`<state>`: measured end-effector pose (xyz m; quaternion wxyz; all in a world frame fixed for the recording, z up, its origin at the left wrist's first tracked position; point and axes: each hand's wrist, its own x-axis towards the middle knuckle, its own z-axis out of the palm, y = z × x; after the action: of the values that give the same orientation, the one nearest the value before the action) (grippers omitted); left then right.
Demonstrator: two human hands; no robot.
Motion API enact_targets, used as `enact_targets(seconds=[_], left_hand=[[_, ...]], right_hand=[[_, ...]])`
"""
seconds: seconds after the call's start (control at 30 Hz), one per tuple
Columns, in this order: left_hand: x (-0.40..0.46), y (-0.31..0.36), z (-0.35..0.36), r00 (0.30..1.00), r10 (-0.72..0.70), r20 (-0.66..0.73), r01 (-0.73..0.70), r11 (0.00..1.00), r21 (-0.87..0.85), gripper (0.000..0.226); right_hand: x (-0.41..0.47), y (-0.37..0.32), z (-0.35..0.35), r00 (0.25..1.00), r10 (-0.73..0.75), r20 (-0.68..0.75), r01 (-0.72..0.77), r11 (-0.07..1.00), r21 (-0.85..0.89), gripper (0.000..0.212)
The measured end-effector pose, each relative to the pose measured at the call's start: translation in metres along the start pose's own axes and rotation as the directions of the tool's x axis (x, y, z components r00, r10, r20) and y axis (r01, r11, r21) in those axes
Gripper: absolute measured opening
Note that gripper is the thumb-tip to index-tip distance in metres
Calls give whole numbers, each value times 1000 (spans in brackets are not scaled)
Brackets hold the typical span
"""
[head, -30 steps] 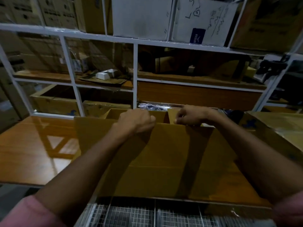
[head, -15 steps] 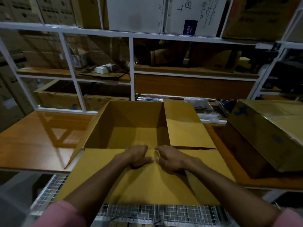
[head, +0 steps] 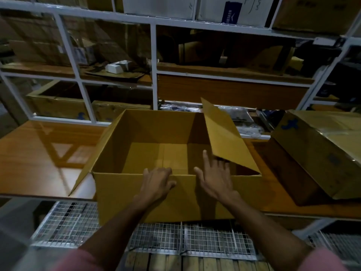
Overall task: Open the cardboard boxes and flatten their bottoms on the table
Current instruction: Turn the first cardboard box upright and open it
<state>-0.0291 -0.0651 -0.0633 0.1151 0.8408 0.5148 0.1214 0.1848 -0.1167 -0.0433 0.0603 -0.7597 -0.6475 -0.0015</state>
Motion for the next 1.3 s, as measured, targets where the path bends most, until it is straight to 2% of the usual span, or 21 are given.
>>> enact_targets(seconds=[0.07, 0.13, 0.3, 0.37, 0.47, 0.63, 0.7, 0.73, 0.83, 1.13, 1.3], left_hand=[[-1, 5, 4, 997, -67, -43, 67, 998, 1, 44], [4, 19, 5, 996, -72, -59, 76, 994, 77, 55], [20, 79, 27, 993, 91, 69, -103, 975, 197, 54], [24, 84, 32, 994, 78, 75, -94, 968, 231, 53], [22, 69, 32, 995, 83, 48, -93, 960, 264, 53], [14, 47, 26, 995, 82, 52, -94, 954, 284, 56], [15, 41, 22, 993, 100, 62, -113, 962, 248, 51], [16, 39, 20, 991, 113, 70, -127, 965, 231, 48], [15, 40, 16, 984, 130, 121, -153, 967, 204, 43], [2, 77, 26, 989, 141, 47, -145, 985, 92, 26], [2, 80, 30, 989, 149, 1, -149, 988, 37, 24]], right_hand=[[10, 20, -5, 995, 23, -101, -24, 1000, -5, 74], [21, 40, -11, 985, 50, -164, -53, 998, -15, 74], [33, 87, -22, 962, 206, -178, -210, 978, -4, 71], [35, 105, -21, 955, 270, -122, -268, 963, 31, 68], [39, 123, -17, 923, 378, 68, -384, 915, 125, 65], [32, 124, -4, 831, 473, 294, -556, 713, 427, 50], [31, 124, 2, 826, 492, 277, -564, 714, 415, 35], [31, 123, 2, 834, 495, 244, -552, 747, 370, 27], [29, 122, -2, 849, 494, 184, -528, 805, 272, 18], [2, 145, -12, 841, 527, 120, -541, 816, 204, 13], [-9, 149, -16, 877, 468, 108, -480, 857, 185, 26]])
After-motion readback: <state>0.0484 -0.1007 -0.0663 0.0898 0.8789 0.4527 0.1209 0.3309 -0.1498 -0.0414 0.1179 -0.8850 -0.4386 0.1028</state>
